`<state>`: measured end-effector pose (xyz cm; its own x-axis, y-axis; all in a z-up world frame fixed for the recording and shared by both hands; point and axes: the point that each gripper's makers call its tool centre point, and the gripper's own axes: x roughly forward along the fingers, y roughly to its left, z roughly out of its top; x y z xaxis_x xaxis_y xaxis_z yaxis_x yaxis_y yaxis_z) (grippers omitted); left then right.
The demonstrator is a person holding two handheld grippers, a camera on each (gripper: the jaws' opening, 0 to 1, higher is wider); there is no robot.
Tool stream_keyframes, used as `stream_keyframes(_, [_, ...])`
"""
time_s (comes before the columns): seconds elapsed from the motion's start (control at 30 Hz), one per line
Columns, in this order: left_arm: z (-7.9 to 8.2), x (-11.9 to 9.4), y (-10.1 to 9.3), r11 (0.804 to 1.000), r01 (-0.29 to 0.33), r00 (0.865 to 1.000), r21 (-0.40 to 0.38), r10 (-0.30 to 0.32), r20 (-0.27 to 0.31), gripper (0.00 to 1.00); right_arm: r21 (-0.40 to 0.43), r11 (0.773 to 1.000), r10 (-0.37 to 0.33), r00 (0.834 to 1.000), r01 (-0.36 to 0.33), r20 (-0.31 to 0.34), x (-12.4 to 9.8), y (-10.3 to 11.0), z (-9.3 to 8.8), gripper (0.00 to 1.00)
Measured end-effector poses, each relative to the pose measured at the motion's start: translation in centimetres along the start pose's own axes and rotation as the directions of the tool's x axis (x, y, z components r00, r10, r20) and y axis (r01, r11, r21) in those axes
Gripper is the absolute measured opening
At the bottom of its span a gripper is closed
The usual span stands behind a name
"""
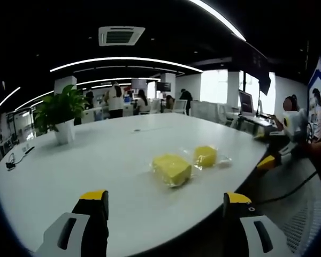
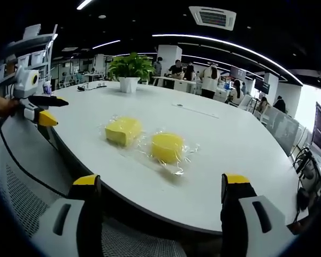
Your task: Compare the silicone blocks by pressing each to a similar depth, holding the contact briefly, and releasing to observe deformation and rebound differences across the visible hardness samples.
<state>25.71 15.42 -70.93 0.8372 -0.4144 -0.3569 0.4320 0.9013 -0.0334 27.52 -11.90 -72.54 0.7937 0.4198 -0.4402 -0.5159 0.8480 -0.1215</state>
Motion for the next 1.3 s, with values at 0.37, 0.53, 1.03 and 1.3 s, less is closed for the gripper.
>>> stream_keyframes(0.37, [-0.01, 0.03, -0.02, 1.0, 0.01, 1.0, -0.002, -0.01, 0.004, 0.89, -0.003, 1.0, 0.004, 1.0, -0.004, -0.004, 0.02, 0.03, -0.01, 0.87])
stream_keyframes(0.53, [0.01, 0.08, -0.22, 1.0, 0.02, 1.0, -0.001, -0.02, 0.003, 0.89, -0.003, 1.0, 0.005, 1.0, -0.005, -0.008, 0.04, 0.02, -0.05, 0.87])
stream_keyframes(1.03, [0.55, -0.02, -0.24, 1.0, 0.014, 0.999, -0.001, -0.014, 0.033, 0.91, -0.005, 1.0, 0.005, 1.0, -0.005, -0.002, -0.01, 0.03, 0.02, 0.85])
stream_keyframes(1.3, [0.57, -0.08, -0.37, 0.999, 0.018, 0.999, -0.033, -0.017, 0.03, 0.88, -0.003, 1.0, 0.005, 1.0, -0.005, 0.01, 0.0, 0.04, 0.23, 0.86])
